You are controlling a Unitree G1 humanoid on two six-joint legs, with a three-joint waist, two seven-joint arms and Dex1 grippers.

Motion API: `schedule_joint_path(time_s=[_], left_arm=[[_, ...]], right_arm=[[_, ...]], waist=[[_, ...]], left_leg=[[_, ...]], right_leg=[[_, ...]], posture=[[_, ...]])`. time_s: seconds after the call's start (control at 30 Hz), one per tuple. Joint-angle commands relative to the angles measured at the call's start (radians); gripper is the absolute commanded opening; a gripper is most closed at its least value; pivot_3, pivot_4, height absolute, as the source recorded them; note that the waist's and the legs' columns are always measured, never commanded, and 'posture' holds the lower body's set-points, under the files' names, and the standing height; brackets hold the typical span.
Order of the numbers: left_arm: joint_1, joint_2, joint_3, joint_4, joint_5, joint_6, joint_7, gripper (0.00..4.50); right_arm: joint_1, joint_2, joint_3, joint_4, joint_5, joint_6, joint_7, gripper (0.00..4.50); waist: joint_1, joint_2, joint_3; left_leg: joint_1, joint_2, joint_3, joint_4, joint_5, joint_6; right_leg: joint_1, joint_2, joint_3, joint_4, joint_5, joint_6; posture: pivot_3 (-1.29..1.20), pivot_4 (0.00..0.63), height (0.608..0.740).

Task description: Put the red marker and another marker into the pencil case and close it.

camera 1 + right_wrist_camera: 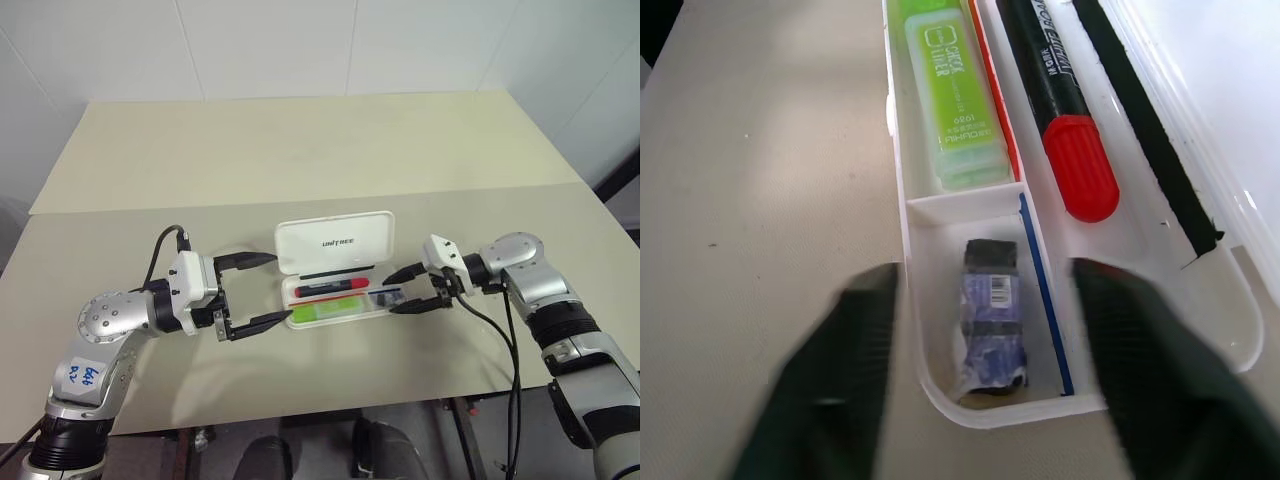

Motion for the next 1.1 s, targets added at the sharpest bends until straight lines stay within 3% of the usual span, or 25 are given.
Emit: schedule_joint_path(time_s=[0.03,0.07,0.27,0.63,0.83,1.03,1.07,1.1], left_arm=[[-0.020,0.007,0.006,-0.013,-0.004,-0.006,0.001,4.50],[-0.020,0.008,0.006,-0.011,-0.004,-0.006,0.000,4.50],[-0.016,0.013,0.017,-0.007,-0.011,-0.004,-0.005,4.50],[-0.037,0.047,0.087,0.063,-0.057,0.001,-0.051,4.50],[0.005,0.062,0.128,0.079,-0.071,0.002,-0.085,2.51],[0.027,0.062,0.157,0.103,-0.071,-0.011,-0.097,0.32],[0.011,0.047,0.164,0.125,-0.044,-0.054,-0.076,0.03],[0.000,0.037,0.168,0.143,-0.024,-0.088,-0.061,0.03]], right_arm=[[-0.003,-0.009,-0.055,-0.099,0.067,0.038,0.064,4.29],[0.005,-0.015,-0.068,-0.125,0.082,0.051,0.064,4.47],[0.088,-0.084,-0.179,-0.283,0.185,0.148,0.051,4.47],[0.150,-0.188,-0.333,-0.313,0.249,0.197,0.049,4.47],[0.201,-0.237,-0.323,-0.358,0.291,0.206,0.064,4.50],[0.140,-0.209,-0.308,-0.328,0.275,0.187,0.064,4.50],[0.125,-0.202,-0.305,-0.316,0.268,0.185,0.064,4.50],[0.117,-0.196,-0.303,-0.307,0.263,0.183,0.064,4.50]], waist=[[0.001,0.000,0.000],[0.001,0.000,0.000],[0.011,0.000,0.000],[0.003,0.000,0.000],[0.004,0.000,0.000],[0.004,0.000,0.000],[0.003,0.000,0.000],[0.003,0.000,0.000]], left_leg=[[0.000,0.000,0.000,0.000,0.000,0.000],[0.000,0.000,0.000,0.000,0.000,0.000],[-0.002,-0.001,-0.003,0.000,0.000,0.000],[0.000,-0.001,-0.001,0.000,0.000,0.000],[0.000,0.000,-0.001,0.000,0.000,0.000],[-0.001,-0.001,-0.001,0.000,0.000,0.000],[-0.001,-0.001,-0.001,0.000,0.000,0.000],[0.000,-0.001,-0.001,0.000,0.000,0.000]], right_leg=[[0.000,0.000,0.000,0.000,0.000,0.000],[0.000,0.000,0.000,0.000,0.000,0.000],[0.000,-0.001,0.000,0.000,0.000,0.000],[0.000,0.000,0.000,0.000,0.000,0.000],[0.000,0.000,0.000,0.000,0.000,0.000],[0.000,-0.001,0.000,-0.001,0.000,0.000],[0.000,-0.001,0.000,-0.001,0.000,0.000],[0.000,-0.001,0.000,-0.001,0.000,0.000]], posture=[[0.00,0.150,0.740],[0.00,0.150,0.740],[0.00,0.150,0.740],[0.00,0.150,0.740],[0.00,0.150,0.740],[0.00,0.150,0.740],[0.00,0.150,0.740],[0.00,0.150,0.740]])
